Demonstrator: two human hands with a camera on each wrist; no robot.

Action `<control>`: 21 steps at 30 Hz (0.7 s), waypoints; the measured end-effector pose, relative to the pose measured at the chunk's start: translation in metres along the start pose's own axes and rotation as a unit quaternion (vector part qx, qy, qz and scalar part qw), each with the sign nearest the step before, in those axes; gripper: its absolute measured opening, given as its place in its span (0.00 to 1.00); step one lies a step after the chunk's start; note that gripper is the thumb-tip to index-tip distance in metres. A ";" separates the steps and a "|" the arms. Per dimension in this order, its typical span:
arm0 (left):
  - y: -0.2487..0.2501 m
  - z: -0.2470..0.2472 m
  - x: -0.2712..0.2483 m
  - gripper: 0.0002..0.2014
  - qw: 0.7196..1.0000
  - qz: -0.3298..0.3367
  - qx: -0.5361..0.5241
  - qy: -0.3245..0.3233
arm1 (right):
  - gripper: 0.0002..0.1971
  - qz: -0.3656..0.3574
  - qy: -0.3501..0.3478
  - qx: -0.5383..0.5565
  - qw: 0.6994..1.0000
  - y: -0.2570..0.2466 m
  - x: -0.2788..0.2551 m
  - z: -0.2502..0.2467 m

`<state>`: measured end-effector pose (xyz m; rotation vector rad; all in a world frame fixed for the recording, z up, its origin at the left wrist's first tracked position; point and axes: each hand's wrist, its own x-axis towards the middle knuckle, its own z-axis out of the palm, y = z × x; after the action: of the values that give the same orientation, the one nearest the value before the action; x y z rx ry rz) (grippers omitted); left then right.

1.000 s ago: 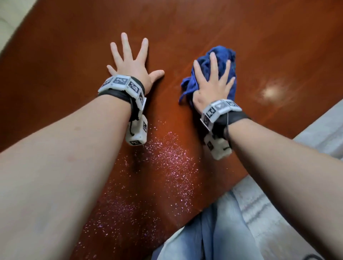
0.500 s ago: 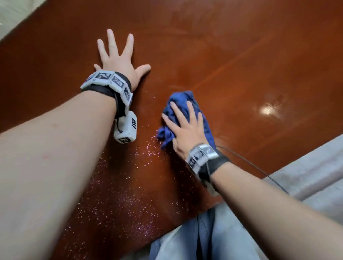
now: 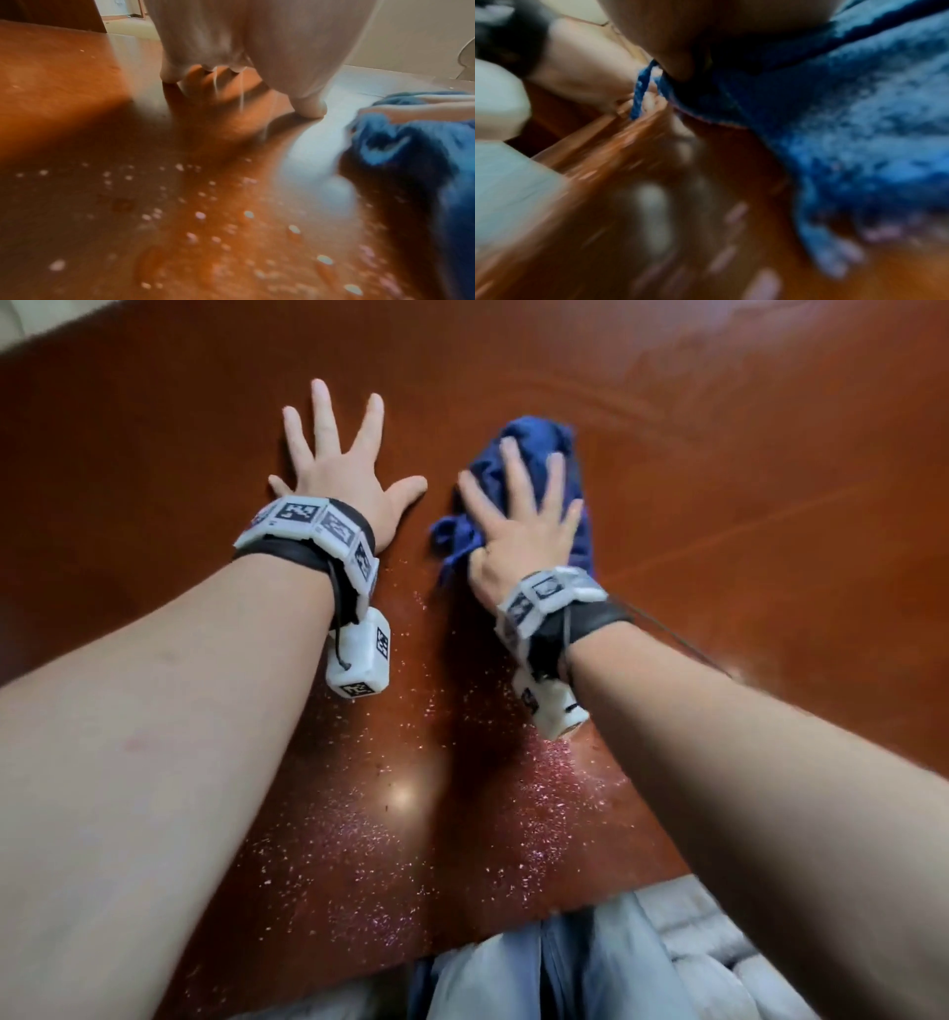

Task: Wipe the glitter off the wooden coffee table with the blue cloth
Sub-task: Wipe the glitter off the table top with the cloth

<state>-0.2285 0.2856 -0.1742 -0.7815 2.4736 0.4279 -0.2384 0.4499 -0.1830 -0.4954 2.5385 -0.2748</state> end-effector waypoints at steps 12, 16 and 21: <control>-0.056 -0.004 -0.012 0.37 0.997 -0.057 -0.043 -0.004 | 0.38 0.001 -0.053 -0.047 0.997 0.041 -0.046 -0.001; -0.081 -0.005 -0.016 0.38 0.996 -0.072 -0.051 0.000 | 0.36 0.011 -0.030 -0.037 0.999 -0.010 0.000 -0.001; -0.100 -0.008 -0.015 0.37 0.995 -0.067 -0.069 0.016 | 0.37 -0.137 -0.052 -0.064 0.987 -0.082 -0.010 0.032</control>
<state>-0.1611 0.2104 -0.1737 -1.0106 2.4215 0.5462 -0.1890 0.3763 -0.1816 -0.8881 2.3948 -0.1795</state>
